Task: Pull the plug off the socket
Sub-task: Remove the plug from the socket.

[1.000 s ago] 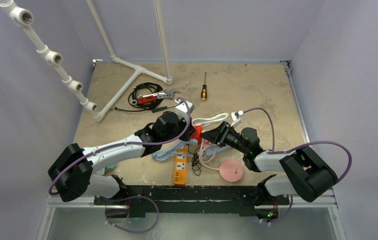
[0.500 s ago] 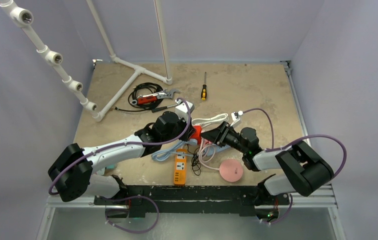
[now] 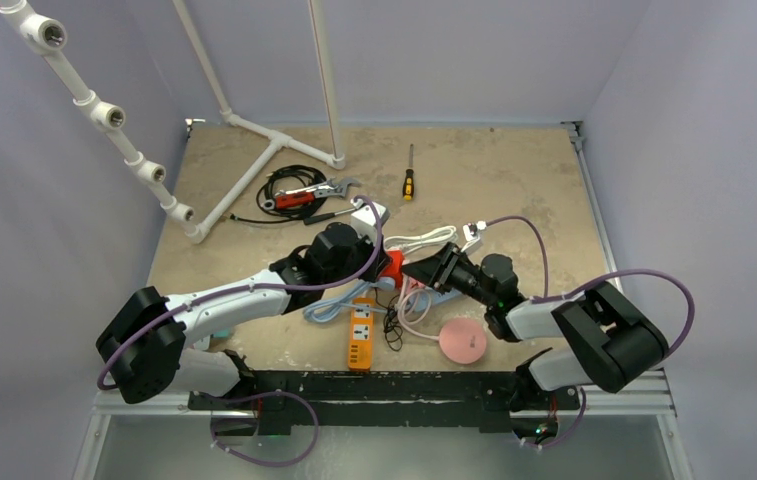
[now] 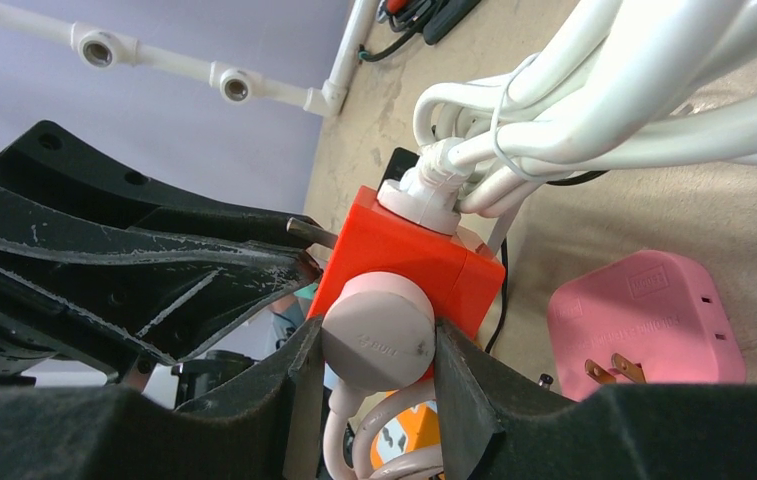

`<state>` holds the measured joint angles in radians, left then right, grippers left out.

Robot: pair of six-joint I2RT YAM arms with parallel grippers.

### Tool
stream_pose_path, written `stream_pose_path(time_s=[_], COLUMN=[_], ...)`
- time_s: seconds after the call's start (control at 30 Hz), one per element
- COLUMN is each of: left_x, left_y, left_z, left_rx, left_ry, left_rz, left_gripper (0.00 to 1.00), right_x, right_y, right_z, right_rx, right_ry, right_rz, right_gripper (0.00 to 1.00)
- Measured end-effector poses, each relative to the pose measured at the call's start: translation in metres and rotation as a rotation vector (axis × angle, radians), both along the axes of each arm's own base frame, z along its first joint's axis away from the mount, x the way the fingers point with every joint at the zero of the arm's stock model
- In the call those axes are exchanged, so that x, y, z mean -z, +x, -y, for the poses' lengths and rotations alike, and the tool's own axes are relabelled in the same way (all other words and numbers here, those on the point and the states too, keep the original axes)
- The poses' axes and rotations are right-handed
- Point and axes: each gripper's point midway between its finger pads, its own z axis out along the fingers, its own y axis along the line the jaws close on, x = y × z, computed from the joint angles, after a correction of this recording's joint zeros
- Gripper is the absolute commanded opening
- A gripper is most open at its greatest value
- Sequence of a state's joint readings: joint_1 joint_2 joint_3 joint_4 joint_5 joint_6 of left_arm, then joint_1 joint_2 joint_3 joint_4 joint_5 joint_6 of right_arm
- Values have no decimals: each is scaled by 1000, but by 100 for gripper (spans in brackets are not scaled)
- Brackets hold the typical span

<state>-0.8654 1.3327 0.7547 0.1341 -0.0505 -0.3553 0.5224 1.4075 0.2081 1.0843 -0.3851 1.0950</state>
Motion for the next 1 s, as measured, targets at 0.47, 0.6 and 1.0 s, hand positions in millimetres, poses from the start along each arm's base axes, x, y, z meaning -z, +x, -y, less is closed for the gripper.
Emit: stream_pose_path(time_s=[0.47,0.6,1.0], left_x=[-15,-19,-18], left_y=[1,2,8], left_z=[14,18,13], left_rx=[-17,-15,-57], left_ry=[-8,-19,1], left_rz=[21,24,38], left_gripper=[0,0,0], right_x=[-22,-28,-28], right_y=[-4,-4,7], right_z=[24,30,29], right_rx=[122,134,97], right_ry=[-16,-62,-219], right_rz=[36,56,105], right_gripper=[0,0,0])
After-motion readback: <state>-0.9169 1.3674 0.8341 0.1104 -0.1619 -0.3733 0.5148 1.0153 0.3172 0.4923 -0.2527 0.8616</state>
